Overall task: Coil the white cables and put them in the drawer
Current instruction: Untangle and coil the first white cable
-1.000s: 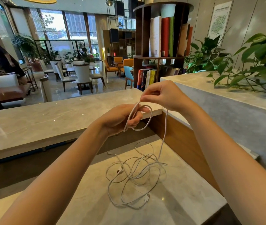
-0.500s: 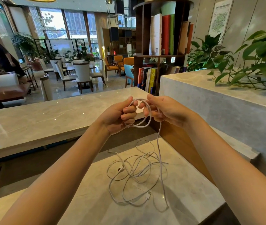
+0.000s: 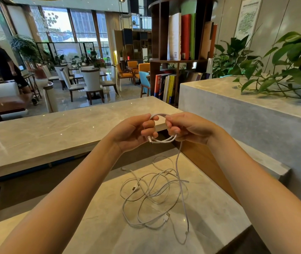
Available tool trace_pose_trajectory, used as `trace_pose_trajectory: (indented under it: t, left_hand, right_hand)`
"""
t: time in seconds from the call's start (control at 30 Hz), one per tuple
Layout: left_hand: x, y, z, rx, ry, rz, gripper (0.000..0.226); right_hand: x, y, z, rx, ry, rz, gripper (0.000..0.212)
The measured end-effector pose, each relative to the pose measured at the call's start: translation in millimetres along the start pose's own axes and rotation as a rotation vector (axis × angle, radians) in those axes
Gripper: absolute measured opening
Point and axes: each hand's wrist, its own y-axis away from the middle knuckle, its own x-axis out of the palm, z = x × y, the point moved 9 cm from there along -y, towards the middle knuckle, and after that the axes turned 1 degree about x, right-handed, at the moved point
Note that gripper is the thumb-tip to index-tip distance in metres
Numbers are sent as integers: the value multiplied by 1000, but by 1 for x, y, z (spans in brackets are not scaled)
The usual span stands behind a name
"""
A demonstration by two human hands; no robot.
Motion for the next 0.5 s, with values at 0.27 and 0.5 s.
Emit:
trace_pose_trajectory:
  t: [0.27,0.5]
  left_hand:
    - [-7,-1,7,-11,21,-121,20]
    - [-4,4,7,-26,236,-89,26]
  right_hand:
    - [-16,8,0,-98,83,-80,17]
    - [-52,11,-43,-104,167,-466,30]
